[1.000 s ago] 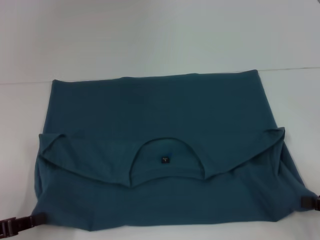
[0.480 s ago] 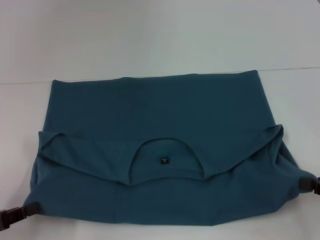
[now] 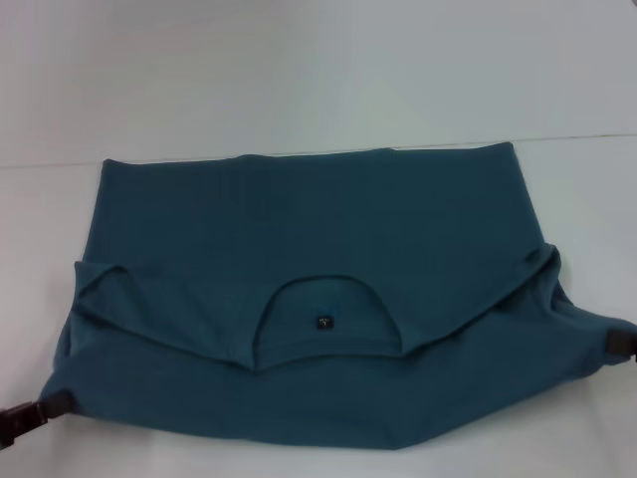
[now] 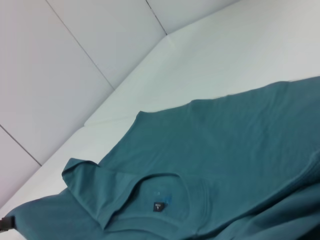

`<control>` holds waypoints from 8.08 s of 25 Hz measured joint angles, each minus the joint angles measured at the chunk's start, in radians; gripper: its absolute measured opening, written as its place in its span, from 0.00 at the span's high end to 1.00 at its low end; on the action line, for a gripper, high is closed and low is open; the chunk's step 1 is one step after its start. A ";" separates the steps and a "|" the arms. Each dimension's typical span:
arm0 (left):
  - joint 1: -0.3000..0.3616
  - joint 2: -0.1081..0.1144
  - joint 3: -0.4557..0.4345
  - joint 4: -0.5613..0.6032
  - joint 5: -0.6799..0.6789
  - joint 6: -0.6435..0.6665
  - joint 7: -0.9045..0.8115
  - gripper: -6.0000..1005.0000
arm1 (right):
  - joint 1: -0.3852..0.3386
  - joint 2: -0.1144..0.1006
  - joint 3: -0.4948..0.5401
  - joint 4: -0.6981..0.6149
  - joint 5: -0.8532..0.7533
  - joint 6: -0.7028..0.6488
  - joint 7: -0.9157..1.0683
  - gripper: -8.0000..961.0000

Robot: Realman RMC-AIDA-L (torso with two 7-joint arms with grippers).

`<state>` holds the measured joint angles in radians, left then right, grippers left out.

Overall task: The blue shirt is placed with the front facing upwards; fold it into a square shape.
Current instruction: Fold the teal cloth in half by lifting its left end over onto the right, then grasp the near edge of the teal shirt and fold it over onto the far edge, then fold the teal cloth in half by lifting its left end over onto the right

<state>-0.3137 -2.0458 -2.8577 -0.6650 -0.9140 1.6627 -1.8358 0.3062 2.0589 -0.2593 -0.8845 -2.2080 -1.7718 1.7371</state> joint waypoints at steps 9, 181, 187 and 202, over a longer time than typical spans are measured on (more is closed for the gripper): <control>0.008 0.006 -0.018 0.008 -0.067 -0.001 0.003 0.92 | -0.002 -0.011 0.005 0.014 0.049 0.001 0.002 0.93; -0.285 -0.080 0.143 0.164 -0.415 -0.913 0.188 0.79 | 0.423 0.026 -0.012 0.483 0.155 1.036 -0.427 0.93; -0.289 -0.083 0.143 0.170 -0.417 -0.943 0.188 0.77 | 0.433 0.026 -0.012 0.494 0.157 1.058 -0.429 0.93; -0.295 -0.093 0.139 0.169 -0.417 -0.992 0.202 0.64 | 0.452 0.027 -0.052 0.516 0.179 1.143 -0.440 0.68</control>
<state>-0.6088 -2.1383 -2.7183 -0.4955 -1.3310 0.6706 -1.6337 0.7584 2.0862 -0.3111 -0.3690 -2.0293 -0.6284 1.2972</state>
